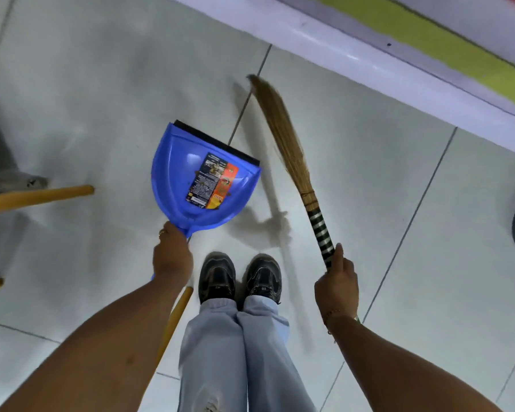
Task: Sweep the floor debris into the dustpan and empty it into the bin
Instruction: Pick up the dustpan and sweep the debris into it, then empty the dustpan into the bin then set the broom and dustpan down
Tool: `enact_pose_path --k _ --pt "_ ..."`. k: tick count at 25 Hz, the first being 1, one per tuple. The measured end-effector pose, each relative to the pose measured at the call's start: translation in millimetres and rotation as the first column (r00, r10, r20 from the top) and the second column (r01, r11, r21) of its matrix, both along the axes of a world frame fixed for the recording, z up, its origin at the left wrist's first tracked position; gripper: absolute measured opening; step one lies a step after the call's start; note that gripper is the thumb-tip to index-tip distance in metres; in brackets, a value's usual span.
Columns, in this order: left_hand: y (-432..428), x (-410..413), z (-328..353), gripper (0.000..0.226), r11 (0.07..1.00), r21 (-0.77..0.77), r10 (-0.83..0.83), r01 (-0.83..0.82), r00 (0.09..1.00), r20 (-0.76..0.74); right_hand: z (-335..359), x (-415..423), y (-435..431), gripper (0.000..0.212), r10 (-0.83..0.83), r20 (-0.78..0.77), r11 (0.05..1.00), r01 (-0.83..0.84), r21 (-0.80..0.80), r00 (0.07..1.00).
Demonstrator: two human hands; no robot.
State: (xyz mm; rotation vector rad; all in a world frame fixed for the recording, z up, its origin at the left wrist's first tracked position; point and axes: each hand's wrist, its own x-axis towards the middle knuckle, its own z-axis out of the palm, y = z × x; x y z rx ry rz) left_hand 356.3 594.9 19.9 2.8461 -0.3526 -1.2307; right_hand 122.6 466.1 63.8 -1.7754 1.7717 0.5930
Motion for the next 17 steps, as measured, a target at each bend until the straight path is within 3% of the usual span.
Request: enact_pose_path --k 4,8,13,17 --pt "-73 -26 82 0.042 0.994 -0.106 -0.005 0.001 0.999 -0.037 79 -9 -60 0.060 0.060 0.056 0.979 -0.048 -0.198 0.997" --pt "-151 -66 143 0.046 0.968 -0.204 -0.154 0.147 0.988 -0.018 128 -44 -128 0.056 0.033 0.068 0.957 -0.012 -0.288 0.997" --pt "-252 -167 194 0.043 0.914 -0.247 -0.323 0.321 0.946 0.030 148 -153 -223 0.055 -0.055 0.077 0.947 0.076 -0.313 0.996" --pt "-318 -277 212 0.050 0.893 -0.278 -0.367 0.354 0.930 0.004 155 -282 -298 0.059 -0.106 0.017 0.972 0.108 -0.208 0.994"
